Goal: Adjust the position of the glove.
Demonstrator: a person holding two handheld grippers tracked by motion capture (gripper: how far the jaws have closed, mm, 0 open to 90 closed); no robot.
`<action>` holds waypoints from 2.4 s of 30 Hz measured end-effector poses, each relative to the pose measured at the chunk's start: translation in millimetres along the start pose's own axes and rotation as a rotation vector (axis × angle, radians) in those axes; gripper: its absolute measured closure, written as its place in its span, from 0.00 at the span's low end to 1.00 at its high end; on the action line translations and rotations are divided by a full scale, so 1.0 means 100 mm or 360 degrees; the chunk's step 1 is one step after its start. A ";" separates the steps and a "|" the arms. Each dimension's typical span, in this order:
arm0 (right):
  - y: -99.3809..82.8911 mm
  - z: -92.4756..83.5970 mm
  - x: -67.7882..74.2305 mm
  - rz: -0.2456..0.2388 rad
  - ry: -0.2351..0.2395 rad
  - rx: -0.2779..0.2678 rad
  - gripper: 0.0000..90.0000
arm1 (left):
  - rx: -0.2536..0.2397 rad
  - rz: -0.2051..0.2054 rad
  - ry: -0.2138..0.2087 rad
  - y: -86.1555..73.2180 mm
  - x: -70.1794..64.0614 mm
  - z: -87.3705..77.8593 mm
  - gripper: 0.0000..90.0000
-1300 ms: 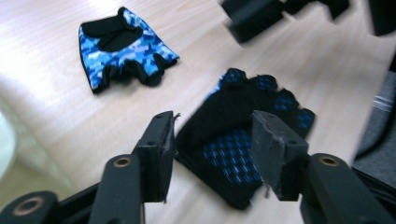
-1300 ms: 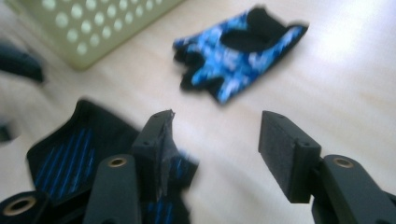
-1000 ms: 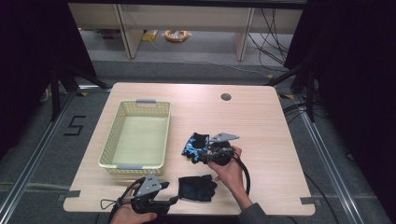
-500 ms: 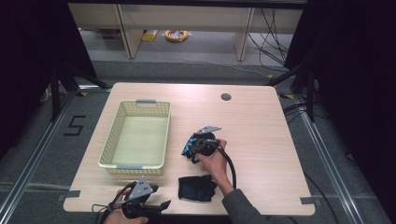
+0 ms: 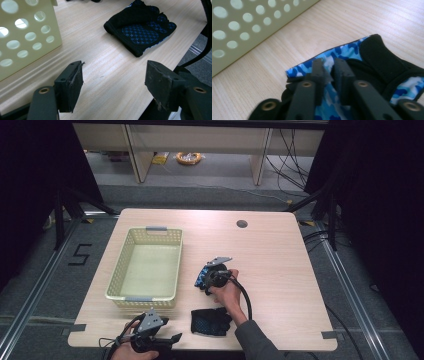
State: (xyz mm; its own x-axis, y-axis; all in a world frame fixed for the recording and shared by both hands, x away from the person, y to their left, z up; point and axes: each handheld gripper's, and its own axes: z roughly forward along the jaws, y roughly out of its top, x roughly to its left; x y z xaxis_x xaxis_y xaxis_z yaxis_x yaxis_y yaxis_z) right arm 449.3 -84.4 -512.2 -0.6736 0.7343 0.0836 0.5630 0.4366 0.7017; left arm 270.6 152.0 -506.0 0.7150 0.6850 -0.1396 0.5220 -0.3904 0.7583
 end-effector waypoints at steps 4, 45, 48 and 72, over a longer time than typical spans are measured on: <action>-0.03 0.00 -0.04 0.0004 0.0030 -0.0060 0.99 | 0.0009 -0.0016 0.0025 -0.01 0.01 0.01 0.34; -0.35 -1.19 0.56 -0.0405 0.0554 -0.0210 0.99 | -0.0072 -0.0100 0.0044 0.02 0.14 -0.05 0.35; -0.37 -1.20 0.58 -0.0455 0.0575 -0.0213 0.99 | -0.0084 -0.0127 0.0045 0.02 0.14 -0.04 0.35; -0.79 -1.12 0.71 -0.0507 0.0564 -0.0038 0.72 | -0.0134 -0.0061 -0.0011 0.09 0.06 0.02 0.38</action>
State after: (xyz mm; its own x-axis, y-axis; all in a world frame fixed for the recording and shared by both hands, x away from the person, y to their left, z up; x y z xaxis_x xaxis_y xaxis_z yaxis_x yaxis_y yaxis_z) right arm 303.4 -124.8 -482.3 -0.9351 0.3414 0.0947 0.2934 0.5964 0.7472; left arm 280.6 151.8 -501.0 0.6985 0.6942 -0.1738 0.5085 -0.3106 0.8031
